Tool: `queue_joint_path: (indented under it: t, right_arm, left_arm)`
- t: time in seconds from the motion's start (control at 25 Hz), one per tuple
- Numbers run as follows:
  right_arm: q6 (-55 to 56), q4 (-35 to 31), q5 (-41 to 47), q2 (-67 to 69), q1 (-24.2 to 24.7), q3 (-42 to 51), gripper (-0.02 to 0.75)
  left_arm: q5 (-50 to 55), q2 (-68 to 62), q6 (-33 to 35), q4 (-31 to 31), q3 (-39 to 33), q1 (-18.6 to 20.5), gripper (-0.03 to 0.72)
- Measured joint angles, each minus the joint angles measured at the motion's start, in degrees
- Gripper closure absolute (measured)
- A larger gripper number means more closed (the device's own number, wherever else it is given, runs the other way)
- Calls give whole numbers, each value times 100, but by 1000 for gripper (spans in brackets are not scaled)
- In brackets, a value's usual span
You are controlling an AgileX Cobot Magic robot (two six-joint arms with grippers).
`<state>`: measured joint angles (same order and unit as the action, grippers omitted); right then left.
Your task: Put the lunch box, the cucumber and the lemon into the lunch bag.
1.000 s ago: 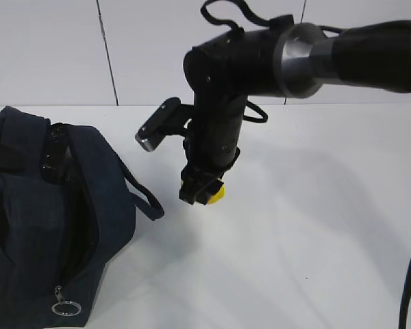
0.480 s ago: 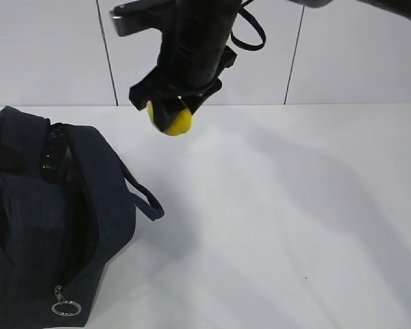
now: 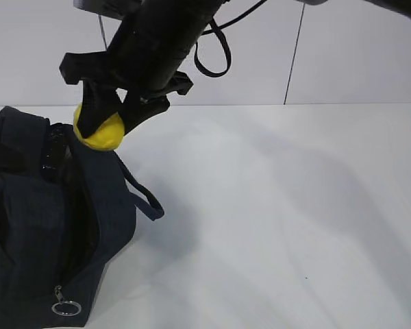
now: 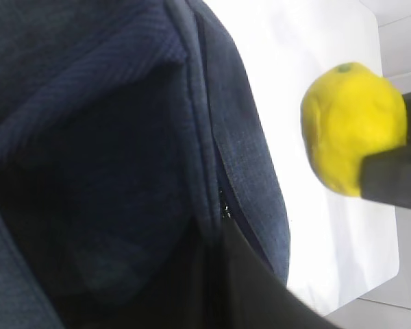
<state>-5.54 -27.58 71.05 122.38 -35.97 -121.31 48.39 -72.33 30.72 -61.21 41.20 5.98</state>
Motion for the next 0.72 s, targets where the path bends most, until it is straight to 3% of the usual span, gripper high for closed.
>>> queue_joint_path:
  t: [0.2, 0.72]
  right_arm:
    - [12, -499, -127, 0, 0, 0, 366]
    - [-36, -942, -255, 418, -237, 0, 367]
  left_arm:
    - [0, 0, 0, 0, 0, 0, 694]
    - [84, 0, 90, -230, 0, 0, 694]
